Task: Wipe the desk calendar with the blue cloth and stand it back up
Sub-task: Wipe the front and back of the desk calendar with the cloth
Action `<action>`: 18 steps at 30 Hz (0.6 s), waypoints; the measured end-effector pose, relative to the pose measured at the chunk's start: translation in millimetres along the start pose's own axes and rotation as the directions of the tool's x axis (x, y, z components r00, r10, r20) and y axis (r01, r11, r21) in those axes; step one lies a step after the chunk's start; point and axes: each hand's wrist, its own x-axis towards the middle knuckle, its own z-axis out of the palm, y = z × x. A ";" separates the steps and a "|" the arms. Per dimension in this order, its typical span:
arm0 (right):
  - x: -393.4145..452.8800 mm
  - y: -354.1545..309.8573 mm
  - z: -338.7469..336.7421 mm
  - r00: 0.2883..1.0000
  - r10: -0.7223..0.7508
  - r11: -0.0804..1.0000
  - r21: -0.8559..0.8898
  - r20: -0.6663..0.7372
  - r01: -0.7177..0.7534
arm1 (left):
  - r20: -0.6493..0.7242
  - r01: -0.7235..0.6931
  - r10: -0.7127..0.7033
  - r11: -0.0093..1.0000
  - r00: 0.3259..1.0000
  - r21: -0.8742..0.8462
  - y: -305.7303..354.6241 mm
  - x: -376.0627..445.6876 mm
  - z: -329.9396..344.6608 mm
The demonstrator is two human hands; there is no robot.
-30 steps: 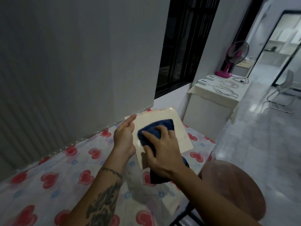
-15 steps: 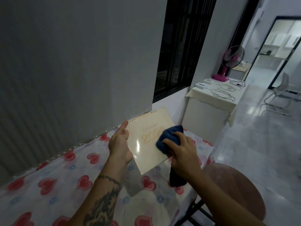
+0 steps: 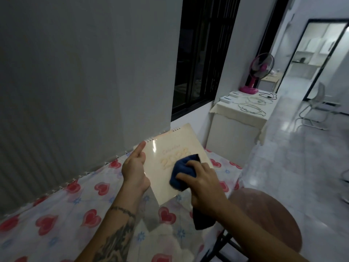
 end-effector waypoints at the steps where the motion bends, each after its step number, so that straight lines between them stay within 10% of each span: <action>1: 2.4 7.4 -2.1 0.998 0.061 0.998 0.009 -0.019 -0.061 | 0.014 -0.012 0.011 1.000 1.000 0.017 0.3 -0.8 -1.0; 6: 39.2 5.0 -13.0 0.925 0.321 0.947 0.073 -0.204 -0.312 | 0.137 -0.077 0.061 0.990 0.989 0.119 -10.8 -13.3 8.4; 13: 18.2 -30.2 -2.5 0.987 -0.109 0.991 0.069 -0.117 0.118 | 0.157 -0.090 0.084 0.995 0.984 0.035 -2.0 -7.8 11.3; 18: 3.8 5.6 -3.9 0.991 0.042 0.994 0.101 -0.123 -0.030 | 0.165 -0.057 0.051 0.998 0.985 0.027 7.0 -7.4 -2.6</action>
